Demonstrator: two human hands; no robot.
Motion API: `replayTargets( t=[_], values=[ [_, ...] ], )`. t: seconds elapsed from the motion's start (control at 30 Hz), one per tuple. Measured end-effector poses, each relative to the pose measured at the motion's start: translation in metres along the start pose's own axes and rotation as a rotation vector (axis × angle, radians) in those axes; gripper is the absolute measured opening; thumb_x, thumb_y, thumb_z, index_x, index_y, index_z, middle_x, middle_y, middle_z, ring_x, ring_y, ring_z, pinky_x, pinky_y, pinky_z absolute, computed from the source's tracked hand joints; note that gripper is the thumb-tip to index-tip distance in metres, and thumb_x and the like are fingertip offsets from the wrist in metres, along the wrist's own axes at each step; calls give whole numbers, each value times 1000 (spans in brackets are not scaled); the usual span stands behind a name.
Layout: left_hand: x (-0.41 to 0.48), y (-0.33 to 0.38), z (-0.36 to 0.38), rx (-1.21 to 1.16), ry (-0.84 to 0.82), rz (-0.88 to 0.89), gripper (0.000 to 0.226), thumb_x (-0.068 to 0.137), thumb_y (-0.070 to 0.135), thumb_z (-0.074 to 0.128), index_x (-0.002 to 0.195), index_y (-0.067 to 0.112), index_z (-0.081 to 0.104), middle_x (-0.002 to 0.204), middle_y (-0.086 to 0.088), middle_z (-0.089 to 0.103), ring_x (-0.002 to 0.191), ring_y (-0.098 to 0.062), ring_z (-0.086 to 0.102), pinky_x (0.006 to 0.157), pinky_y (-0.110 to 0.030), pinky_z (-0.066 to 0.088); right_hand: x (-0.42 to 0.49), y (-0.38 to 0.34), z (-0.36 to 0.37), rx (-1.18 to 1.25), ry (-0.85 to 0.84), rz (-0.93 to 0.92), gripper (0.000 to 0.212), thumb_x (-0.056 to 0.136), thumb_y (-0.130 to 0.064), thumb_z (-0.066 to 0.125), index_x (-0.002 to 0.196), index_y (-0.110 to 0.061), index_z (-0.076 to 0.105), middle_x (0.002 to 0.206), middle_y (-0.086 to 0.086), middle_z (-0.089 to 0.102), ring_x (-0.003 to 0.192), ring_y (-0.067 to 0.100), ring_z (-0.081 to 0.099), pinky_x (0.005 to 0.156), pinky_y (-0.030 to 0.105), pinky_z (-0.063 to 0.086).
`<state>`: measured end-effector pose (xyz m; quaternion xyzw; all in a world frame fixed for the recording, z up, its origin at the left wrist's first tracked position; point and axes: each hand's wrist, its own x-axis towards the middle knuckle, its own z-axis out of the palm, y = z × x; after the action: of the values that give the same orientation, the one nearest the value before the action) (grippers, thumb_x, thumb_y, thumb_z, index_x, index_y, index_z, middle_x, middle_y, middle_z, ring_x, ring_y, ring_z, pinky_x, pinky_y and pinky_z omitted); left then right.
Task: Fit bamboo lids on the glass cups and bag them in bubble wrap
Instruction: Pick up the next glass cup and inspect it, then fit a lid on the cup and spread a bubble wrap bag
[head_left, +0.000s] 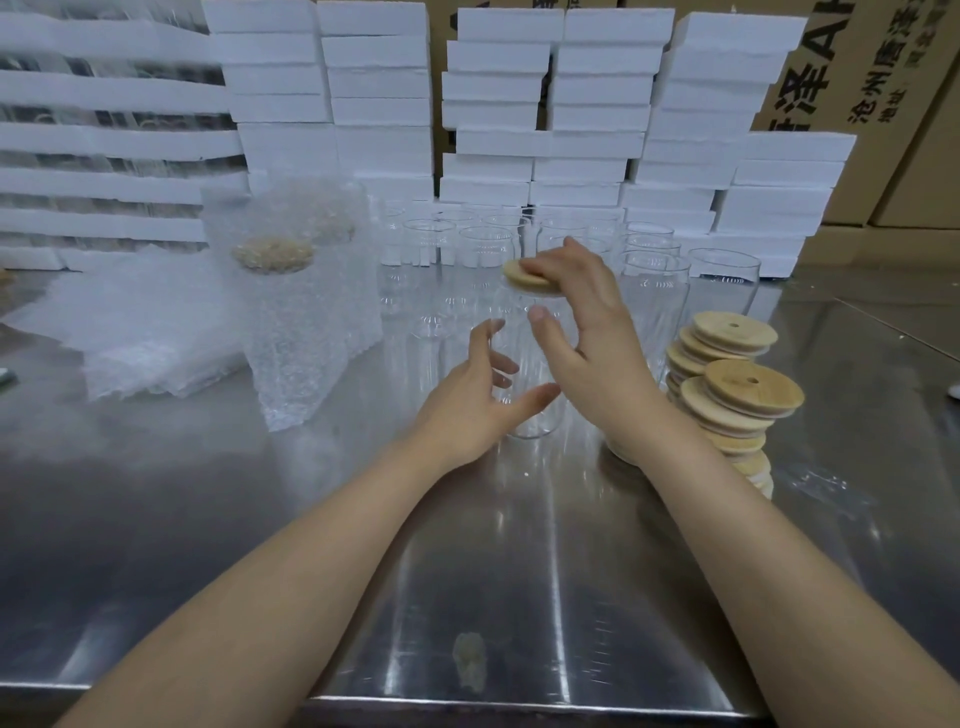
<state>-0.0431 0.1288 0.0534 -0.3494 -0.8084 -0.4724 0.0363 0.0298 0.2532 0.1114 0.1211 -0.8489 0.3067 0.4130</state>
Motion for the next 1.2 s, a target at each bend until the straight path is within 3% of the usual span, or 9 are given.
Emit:
replayTargets(
  t=[0.13, 0.4, 0.57, 0.67, 0.73, 0.8, 0.93, 1.03, 1.2],
  values=[
    [-1, 2, -2, 18, -24, 6, 93, 63, 82, 52, 138, 43, 13, 116, 15, 55, 102, 3, 56, 81, -27, 51, 0, 1, 3, -34, -19, -20, 38, 87, -7, 63, 125, -10, 58, 126, 2, 48, 128, 16, 40, 106, 11, 25],
    [3, 3, -5, -34, -74, -28, 90, 68, 73, 57, 139, 38, 13, 122, 7, 55, 105, -6, 59, 88, -31, 51, 5, 3, 18, 14, 103, 5, 32, 80, -15, 59, 112, -16, 64, 112, -8, 48, 113, 12, 51, 85, 39, 52],
    [6, -2, -10, 26, -144, -30, 90, 75, 64, 61, 143, 41, 5, 126, 7, 51, 111, -6, 56, 91, -29, 48, 4, 8, 30, 50, 226, -14, 33, 79, -19, 54, 110, -15, 63, 113, -8, 47, 109, -2, 49, 82, 38, 54],
    [6, 3, -24, 206, -203, -11, 82, 82, 51, 52, 149, 32, 10, 125, 8, 55, 108, -6, 56, 92, -28, 45, 0, 12, 37, 85, 239, -14, 40, 81, -20, 54, 119, -10, 59, 127, 4, 45, 119, -2, 44, 95, 32, 49],
    [7, 10, -40, 344, -49, 59, 67, 80, 41, 43, 144, 20, 40, 118, 6, 65, 98, -12, 63, 91, -34, 49, -8, 17, 38, 64, 204, -12, 52, 83, -24, 56, 134, -12, 48, 142, 3, 32, 133, 6, 35, 103, 12, 35],
    [7, 17, -59, 394, 280, 247, 45, 78, 27, 43, 113, 16, 70, 99, 2, 74, 86, -19, 68, 84, -36, 53, -17, 23, 39, 101, 124, 18, 70, 86, -24, 60, 146, -21, 24, 151, 2, 16, 143, 17, 25, 102, 4, 27],
    [7, 22, -108, 303, 1078, 530, 30, 78, 0, 47, 93, 18, 67, 85, 4, 67, 79, -12, 61, 70, -20, 44, -27, 26, 44, 229, -14, 144, 91, 85, -30, 63, 142, -47, -6, 153, -2, 8, 138, 9, 31, 103, 13, 28],
    [3, -1, -152, 234, 1409, 245, 36, 79, 4, 41, 93, 37, 46, 90, 13, 48, 88, -13, 56, 74, -15, 38, -25, 23, 49, 212, -34, 139, 96, 85, -36, 63, 134, -65, -15, 147, -15, 12, 133, 2, 32, 102, 14, 27],
    [-10, -87, -189, 595, 1006, -555, 40, 92, 5, 41, 131, 5, 50, 144, -12, 41, 134, -35, 32, 104, -48, 31, -25, 21, 55, 207, -46, 97, 96, 85, -38, 64, 131, -70, -15, 141, -20, 13, 131, 3, 34, 102, 14, 27]
  ],
)
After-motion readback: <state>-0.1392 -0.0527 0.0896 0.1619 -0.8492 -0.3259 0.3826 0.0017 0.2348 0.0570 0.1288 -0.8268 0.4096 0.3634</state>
